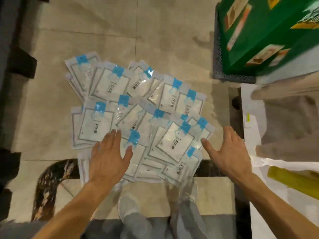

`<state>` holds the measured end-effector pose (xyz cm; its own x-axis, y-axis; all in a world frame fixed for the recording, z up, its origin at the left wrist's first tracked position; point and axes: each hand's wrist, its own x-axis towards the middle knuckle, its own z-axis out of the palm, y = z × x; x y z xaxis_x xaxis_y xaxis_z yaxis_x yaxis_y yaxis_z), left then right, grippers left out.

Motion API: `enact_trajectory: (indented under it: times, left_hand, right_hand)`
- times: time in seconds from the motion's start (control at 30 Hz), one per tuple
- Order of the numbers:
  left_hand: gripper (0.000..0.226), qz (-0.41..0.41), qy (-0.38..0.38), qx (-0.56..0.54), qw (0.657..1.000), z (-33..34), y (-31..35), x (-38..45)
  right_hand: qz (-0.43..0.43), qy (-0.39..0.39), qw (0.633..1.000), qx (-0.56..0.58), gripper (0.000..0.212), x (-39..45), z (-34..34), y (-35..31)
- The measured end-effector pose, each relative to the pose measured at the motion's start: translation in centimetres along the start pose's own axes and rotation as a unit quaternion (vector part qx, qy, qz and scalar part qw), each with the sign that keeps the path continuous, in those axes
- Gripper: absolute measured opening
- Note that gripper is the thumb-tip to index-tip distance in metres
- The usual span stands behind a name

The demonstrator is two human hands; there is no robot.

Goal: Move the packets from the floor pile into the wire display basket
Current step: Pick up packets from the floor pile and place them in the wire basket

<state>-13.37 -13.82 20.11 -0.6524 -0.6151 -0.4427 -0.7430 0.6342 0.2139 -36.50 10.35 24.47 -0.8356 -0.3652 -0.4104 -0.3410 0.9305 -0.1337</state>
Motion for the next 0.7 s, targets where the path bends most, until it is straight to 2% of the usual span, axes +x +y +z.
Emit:
enact_trajectory:
  times: [0.07, 0.17, 0.23, 0.33, 0.43, 0.53, 0.6, 0.7]
  left_hand:
    - [0.085, 0.014, -0.005, 0.001, 1.000, 5.3, 0.6, 3.5]
    - [0.086, 0.045, 0.009, -0.004, 0.999, 13.5, 0.9, 8.5]
    - [0.079, 0.069, 0.013, 0.000, 0.998, 18.5, 1.2, 11.5]
    - [0.068, 0.083, -0.008, 0.004, 0.997, 24.9, 2.0, 15.8]
    - [0.074, 0.125, 0.006, 0.044, 0.991, 30.6, 1.8, 18.7]
    - [0.074, 0.151, 0.073, 0.082, 0.982, 34.1, 0.9, 19.5]
    - [0.072, 0.157, 0.098, 0.082, 0.979, 34.8, 0.7, 19.5]
    - [0.068, 0.165, 0.101, 0.022, 0.981, 34.8, 0.5, 19.7]
  right_hand:
    - [0.002, 0.006, 1.000, 0.002, 0.088, 2.9, 5.4, 1.8]
    - [0.023, -0.004, 1.000, -0.007, 0.103, 6.8, 13.4, 4.1]
    - [0.043, -0.016, 0.999, -0.008, 0.113, 8.9, 18.7, 5.3]
    - [0.075, -0.022, 0.997, 0.025, 0.127, 11.5, 26.1, 6.6]
    - [0.114, -0.012, 0.991, 0.068, 0.133, 13.0, 32.3, 7.3]
    - [0.136, 0.002, 0.982, 0.132, 0.136, 13.5, 36.3, 7.4]
    - [0.129, 0.043, 0.975, 0.178, 0.134, 13.7, 37.9, 7.9]
    - [0.119, 0.083, 0.960, 0.238, 0.125, 13.6, 39.0, 8.6]
